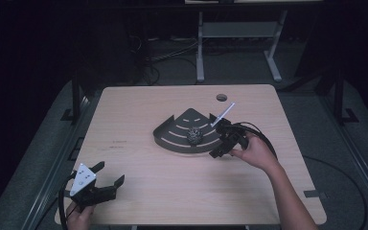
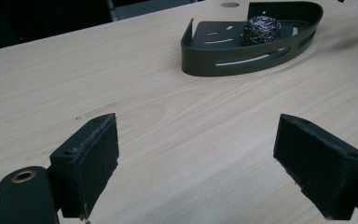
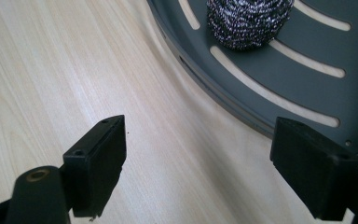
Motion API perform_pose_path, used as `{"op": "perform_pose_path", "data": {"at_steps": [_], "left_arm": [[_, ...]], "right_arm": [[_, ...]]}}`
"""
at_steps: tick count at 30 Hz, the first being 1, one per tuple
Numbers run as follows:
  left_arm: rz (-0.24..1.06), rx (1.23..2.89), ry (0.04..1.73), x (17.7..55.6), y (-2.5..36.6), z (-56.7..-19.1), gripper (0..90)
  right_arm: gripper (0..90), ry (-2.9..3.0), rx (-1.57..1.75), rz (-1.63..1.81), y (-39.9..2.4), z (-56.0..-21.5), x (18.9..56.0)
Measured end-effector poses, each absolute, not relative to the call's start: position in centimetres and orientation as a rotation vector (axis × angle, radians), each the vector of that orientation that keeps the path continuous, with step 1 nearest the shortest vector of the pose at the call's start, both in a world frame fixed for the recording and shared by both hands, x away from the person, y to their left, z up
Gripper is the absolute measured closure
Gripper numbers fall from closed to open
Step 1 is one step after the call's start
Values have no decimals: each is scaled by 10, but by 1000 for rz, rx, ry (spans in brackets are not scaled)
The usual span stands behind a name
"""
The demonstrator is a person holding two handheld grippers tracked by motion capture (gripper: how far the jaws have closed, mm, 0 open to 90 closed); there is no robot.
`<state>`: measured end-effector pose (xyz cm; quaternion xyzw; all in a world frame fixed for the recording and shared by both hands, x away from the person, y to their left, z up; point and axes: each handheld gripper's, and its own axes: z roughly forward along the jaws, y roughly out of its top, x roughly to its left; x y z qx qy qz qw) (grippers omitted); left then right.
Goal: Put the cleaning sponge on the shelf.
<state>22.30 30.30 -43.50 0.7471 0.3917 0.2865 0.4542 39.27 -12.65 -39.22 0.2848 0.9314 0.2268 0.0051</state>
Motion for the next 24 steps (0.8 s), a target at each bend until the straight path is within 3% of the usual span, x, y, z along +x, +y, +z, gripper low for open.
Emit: {"op": "perform_pose_path", "data": {"at_steps": [24], "left_arm": [[710,1850,967,223,302,-436,132]], "right_arm": [[174,2911,876,725,-138,-409,362]]}}
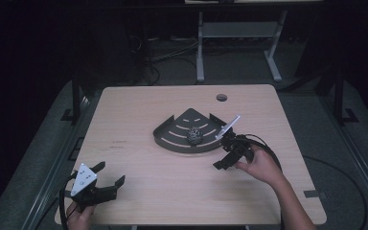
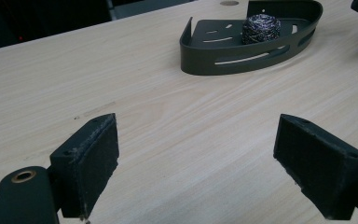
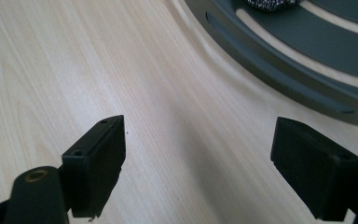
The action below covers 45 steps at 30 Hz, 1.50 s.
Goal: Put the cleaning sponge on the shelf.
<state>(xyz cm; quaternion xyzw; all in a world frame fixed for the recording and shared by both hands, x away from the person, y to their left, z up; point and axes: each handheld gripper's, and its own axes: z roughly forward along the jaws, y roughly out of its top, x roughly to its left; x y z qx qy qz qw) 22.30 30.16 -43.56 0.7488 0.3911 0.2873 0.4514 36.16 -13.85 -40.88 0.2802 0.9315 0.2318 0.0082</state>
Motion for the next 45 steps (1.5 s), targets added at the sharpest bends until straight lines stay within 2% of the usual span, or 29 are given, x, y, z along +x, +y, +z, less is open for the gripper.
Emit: {"op": "perform_pose_path", "data": {"at_steps": [45], "left_arm": [[710,1855,963,222,299,-436,132]], "right_arm": [[177,2860,935,795,-183,-439,295]]}}
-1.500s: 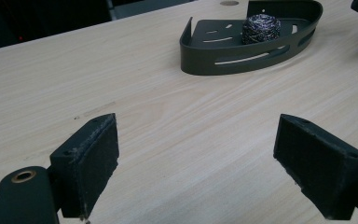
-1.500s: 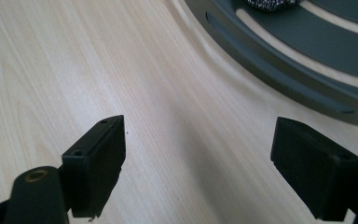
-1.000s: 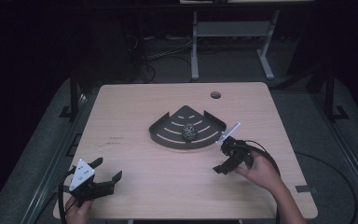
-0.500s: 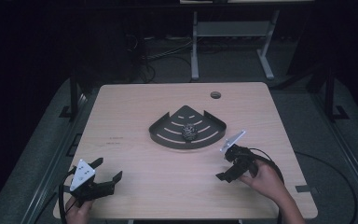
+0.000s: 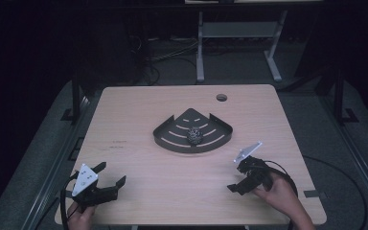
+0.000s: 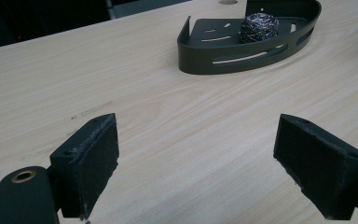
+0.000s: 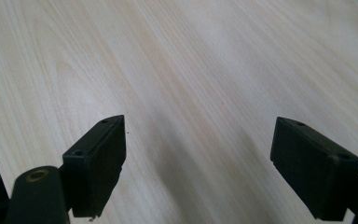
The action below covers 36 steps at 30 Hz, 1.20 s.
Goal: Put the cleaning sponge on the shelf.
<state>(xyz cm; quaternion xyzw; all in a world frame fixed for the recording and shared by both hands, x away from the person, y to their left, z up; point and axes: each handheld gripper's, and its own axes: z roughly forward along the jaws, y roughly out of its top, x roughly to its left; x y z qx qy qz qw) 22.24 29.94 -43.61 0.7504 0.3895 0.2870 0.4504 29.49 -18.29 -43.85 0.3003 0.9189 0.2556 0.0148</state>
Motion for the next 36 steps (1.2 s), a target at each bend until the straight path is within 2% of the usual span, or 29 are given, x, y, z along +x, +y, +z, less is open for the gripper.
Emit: {"op": "perform_pose_path", "data": {"at_steps": [36], "left_arm": [[709,1857,961,222,297,-436,133]], "right_arm": [[176,2756,1070,873,-237,-449,260]]}}
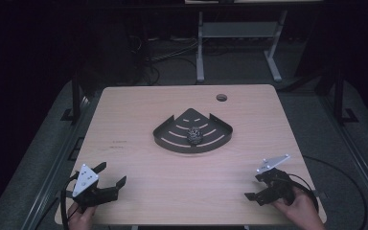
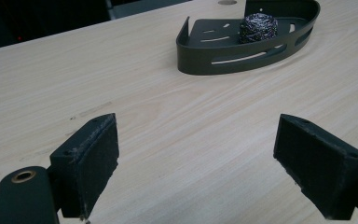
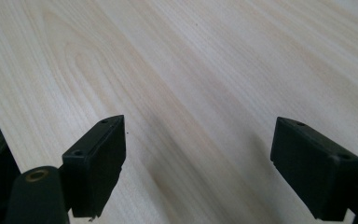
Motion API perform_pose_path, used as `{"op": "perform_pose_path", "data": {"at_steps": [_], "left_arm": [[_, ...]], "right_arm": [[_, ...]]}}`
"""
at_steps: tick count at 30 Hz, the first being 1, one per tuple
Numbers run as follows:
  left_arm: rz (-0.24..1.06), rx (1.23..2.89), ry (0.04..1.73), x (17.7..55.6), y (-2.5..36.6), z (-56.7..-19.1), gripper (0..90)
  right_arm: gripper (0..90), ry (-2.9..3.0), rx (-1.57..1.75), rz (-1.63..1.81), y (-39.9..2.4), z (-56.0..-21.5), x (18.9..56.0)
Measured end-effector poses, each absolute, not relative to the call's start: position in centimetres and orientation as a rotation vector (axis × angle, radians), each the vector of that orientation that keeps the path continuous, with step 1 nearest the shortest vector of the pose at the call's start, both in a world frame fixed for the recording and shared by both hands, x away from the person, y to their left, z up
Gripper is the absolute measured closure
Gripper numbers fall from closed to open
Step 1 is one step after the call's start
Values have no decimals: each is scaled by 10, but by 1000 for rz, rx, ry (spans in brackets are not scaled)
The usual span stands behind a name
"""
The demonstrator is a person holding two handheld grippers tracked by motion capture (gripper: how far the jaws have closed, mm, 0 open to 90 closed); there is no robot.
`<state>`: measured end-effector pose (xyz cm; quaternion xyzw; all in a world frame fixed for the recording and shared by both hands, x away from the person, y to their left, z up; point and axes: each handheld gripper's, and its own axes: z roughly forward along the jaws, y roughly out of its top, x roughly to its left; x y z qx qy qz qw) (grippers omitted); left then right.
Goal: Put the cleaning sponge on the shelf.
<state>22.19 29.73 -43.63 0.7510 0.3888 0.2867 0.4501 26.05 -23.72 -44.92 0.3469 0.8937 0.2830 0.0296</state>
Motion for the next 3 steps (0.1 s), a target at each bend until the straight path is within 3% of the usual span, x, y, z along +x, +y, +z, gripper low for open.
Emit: {"op": "perform_pose_path", "data": {"at_steps": [3], "left_arm": [[705,1865,961,223,297,-437,132]], "right_arm": [[176,2732,1056,878,-238,-450,257]]}}
